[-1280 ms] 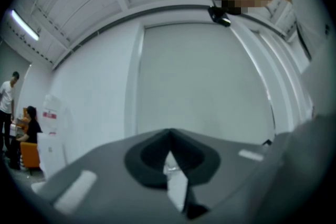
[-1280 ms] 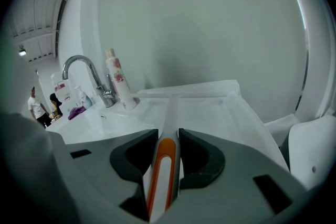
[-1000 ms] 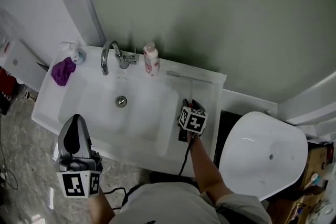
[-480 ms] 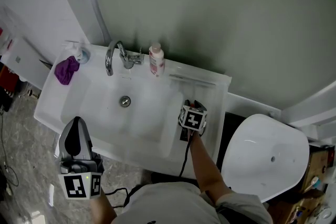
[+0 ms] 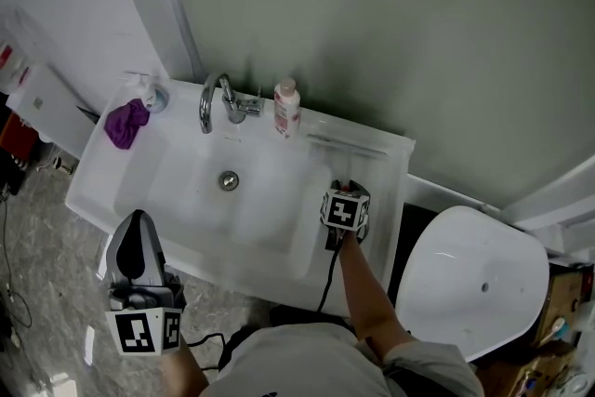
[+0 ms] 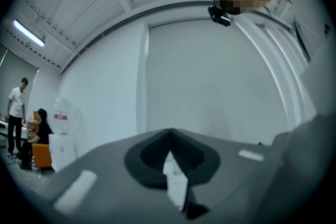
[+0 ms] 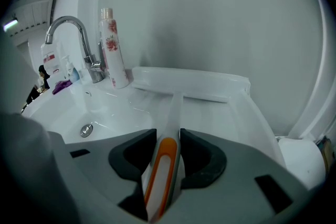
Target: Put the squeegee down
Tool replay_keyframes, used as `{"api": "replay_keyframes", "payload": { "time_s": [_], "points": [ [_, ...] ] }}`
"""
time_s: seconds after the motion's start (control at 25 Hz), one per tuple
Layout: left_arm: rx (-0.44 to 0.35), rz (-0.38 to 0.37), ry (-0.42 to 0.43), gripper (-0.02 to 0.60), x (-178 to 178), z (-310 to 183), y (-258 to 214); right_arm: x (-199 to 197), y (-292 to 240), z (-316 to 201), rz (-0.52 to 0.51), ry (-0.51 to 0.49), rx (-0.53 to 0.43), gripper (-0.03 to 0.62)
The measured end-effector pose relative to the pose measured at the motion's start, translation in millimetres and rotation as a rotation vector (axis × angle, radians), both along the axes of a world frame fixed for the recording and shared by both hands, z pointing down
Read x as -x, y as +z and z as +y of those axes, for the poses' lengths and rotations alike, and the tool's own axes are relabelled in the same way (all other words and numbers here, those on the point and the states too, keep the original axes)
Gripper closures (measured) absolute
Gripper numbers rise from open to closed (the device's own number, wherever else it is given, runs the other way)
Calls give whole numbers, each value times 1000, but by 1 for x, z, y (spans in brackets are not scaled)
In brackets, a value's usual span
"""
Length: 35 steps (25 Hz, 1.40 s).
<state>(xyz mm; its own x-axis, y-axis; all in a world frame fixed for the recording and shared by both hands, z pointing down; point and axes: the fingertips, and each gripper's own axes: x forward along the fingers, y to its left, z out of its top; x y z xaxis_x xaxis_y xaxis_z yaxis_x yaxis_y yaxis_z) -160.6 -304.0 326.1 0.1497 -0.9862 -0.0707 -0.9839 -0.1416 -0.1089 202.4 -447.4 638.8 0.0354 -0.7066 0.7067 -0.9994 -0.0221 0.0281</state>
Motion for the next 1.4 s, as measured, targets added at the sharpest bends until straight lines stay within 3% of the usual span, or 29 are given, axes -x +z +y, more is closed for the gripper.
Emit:
{"api": "replay_keyframes", "payload": {
  "time_s": [0.16,0.8,0.92,1.08,1.4],
  "points": [
    [-8,7,7,574,7,7,-2,-3,1,10,16,10,8,437],
    [-67,34,132,574,23,42,-23,5,-47,84,-40,104,-122,444],
    [-78,40,166,574,23,51,-25,8,-59,103,-48,110,-152,477],
    [-93,49,205,574,23,65,-28,12,-81,129,-56,122,-222,592],
    [-116,65,281,574,18,89,-36,25,-133,175,-65,94,-363,594]
  ]
}}
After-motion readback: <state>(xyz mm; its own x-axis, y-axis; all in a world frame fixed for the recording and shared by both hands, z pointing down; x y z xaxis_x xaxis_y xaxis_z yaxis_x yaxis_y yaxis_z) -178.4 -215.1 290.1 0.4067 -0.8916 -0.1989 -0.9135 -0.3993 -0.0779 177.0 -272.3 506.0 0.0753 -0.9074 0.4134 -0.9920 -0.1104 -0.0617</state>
